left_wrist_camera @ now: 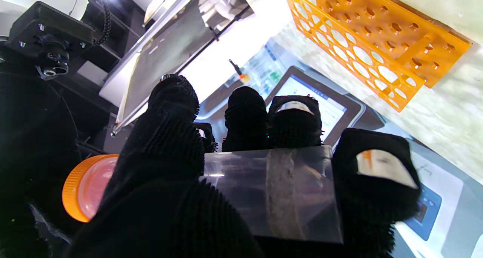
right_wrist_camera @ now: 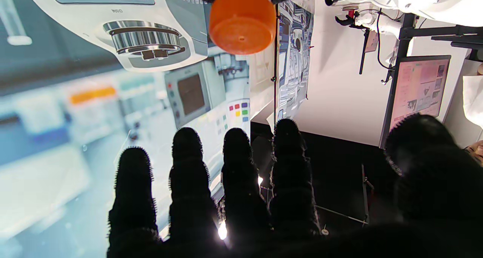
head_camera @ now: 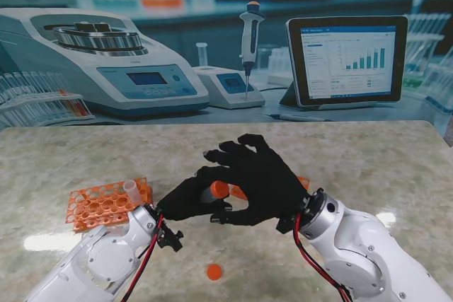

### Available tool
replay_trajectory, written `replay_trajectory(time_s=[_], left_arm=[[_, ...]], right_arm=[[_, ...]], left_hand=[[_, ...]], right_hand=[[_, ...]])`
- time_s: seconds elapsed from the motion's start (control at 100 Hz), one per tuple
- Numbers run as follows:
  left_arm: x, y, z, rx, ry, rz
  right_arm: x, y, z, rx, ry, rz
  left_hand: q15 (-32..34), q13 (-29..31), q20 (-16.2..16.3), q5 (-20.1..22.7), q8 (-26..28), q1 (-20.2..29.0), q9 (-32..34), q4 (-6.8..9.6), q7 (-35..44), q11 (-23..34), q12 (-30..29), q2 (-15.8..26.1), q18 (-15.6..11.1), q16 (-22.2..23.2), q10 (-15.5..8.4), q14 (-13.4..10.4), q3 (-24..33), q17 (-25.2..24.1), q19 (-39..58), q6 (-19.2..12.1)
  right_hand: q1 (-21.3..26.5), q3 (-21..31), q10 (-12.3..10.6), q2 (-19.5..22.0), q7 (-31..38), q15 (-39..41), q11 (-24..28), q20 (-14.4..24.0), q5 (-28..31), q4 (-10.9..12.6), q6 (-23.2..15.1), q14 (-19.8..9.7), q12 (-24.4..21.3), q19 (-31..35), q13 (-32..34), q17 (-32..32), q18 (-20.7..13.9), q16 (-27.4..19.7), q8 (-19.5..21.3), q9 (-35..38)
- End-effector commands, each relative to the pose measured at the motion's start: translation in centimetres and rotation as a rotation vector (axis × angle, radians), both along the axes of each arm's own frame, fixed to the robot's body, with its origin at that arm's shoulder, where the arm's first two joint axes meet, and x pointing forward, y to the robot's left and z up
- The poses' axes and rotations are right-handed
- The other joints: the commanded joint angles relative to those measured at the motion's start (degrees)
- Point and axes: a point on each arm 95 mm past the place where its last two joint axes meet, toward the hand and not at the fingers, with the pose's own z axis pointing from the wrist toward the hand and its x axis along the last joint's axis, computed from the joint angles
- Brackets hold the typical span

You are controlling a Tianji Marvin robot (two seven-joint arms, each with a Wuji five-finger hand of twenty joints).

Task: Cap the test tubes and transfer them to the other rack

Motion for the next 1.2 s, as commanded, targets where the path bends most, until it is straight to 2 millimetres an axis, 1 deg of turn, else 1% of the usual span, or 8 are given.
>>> replay_trajectory(time_s=[0.0,0.28,0.52,0.55,0.63,0.83,1.07,1.19], left_arm=[[0.0,-0.1,0.0,0.0,0.003,-0.002],[0.0,-0.1,0.0,0.0,0.003,-0.001],[0.0,-0.1,0.0,-0.001,0.001,-0.002],[0.0,-0.1,0.0,0.0,0.002,-0.002],[0.0,-0.1,0.0,0.0,0.002,-0.003],[0.0,-0.1,0.0,0.0,0.002,-0.003],[0.0,-0.2,0.0,-0.001,0.0,-0.005],[-0.1,-0.2,0.0,-0.001,0.0,-0.005]], right_arm=[[-0.5,0.0,0.1,0.015,0.0,0.007],[-1.2,-0.7,0.1,0.027,-0.01,0.008],[-1.4,-1.5,-0.2,0.009,-0.029,-0.012],[-1.3,-1.6,-0.2,0.007,-0.031,-0.014],[-1.2,-1.7,-0.4,0.004,-0.034,-0.021],[-0.8,-1.7,-0.9,-0.013,-0.029,-0.035],[0.0,-1.4,-1.4,-0.02,-0.011,-0.05],[0.6,-1.3,-1.7,-0.014,0.002,-0.054]], left_hand=[[2.2,0.4,-0.2,1.6,2.0,1.4,0.3,0.16,1.0,-0.3,-0.2,4.4,-3.6,0.9,-2.1,-0.7,0.5,2.4,4.8,-2.4],[2.2,0.4,-0.2,1.5,2.0,1.4,0.3,0.15,1.0,-0.3,-0.2,4.4,-3.6,0.9,-2.1,-0.7,0.5,2.4,4.8,-2.4],[2.2,0.4,-0.2,1.5,2.0,1.5,0.3,0.17,1.0,-0.3,-0.2,4.3,-3.6,0.9,-2.1,-0.7,0.5,2.4,4.8,-2.4],[2.2,0.4,-0.2,1.5,2.0,1.4,0.3,0.16,1.0,-0.3,-0.2,4.4,-3.6,0.9,-2.1,-0.7,0.5,2.4,4.8,-2.4],[2.2,0.4,-0.2,1.5,2.0,1.4,0.3,0.16,1.0,-0.3,-0.2,4.4,-3.6,0.9,-2.1,-0.7,0.5,2.4,4.8,-2.4],[2.2,0.4,-0.2,1.5,2.0,1.4,0.3,0.17,1.0,-0.3,-0.2,4.4,-3.6,0.9,-2.1,-0.7,0.5,2.4,4.8,-2.4],[2.2,0.4,-0.2,1.6,2.0,1.4,0.3,0.17,1.0,-0.3,-0.2,4.4,-3.6,0.9,-2.1,-0.7,0.5,2.4,4.8,-2.4],[2.2,0.4,-0.2,1.5,2.0,1.4,0.3,0.17,1.0,-0.3,-0.2,4.4,-3.6,0.9,-2.1,-0.7,0.5,2.4,4.8,-2.4]], right_hand=[[-1.9,-0.1,1.0,2.2,-0.9,-2.0,-0.3,-0.9,-0.7,0.9,1.3,0.4,0.0,-0.9,-1.4,-0.7,1.1,-0.3,-0.5,-0.6],[-1.5,-0.1,0.8,1.5,-0.7,-1.7,0.2,-0.9,-0.1,0.8,1.3,0.2,0.3,-0.8,-0.5,-0.4,1.2,0.0,-0.5,0.4],[-0.3,0.6,0.4,-2.3,0.4,-0.8,2.3,-0.5,2.1,0.4,1.9,-1.1,2.4,-0.3,1.2,0.2,1.4,0.9,0.1,3.3],[-0.4,1.4,0.4,-3.0,0.5,-0.7,2.8,-0.2,2.5,0.2,2.1,-1.2,3.8,-0.2,1.5,0.3,1.5,1.5,0.4,3.4],[0.2,1.9,0.3,-4.8,0.9,-0.3,3.5,0.0,3.5,0.1,2.7,-1.6,4.8,0.0,2.3,0.6,1.4,1.9,0.8,4.6],[1.0,5.1,0.5,-9.2,2.3,1.1,6.6,1.0,5.9,-0.5,4.1,-2.5,11.0,0.3,4.4,1.1,1.6,4.9,3.1,6.4],[2.8,8.3,0.2,-13.7,5.1,3.4,11.1,2.7,7.2,-1.3,4.1,-3.8,20.6,0.9,7.1,1.9,1.4,9.7,10.3,7.0],[4.4,8.5,0.2,-15.4,5.8,4.2,12.3,3.3,7.7,-1.4,3.8,-3.9,22.6,1.1,8.1,2.4,1.1,11.1,12.2,7.4]])
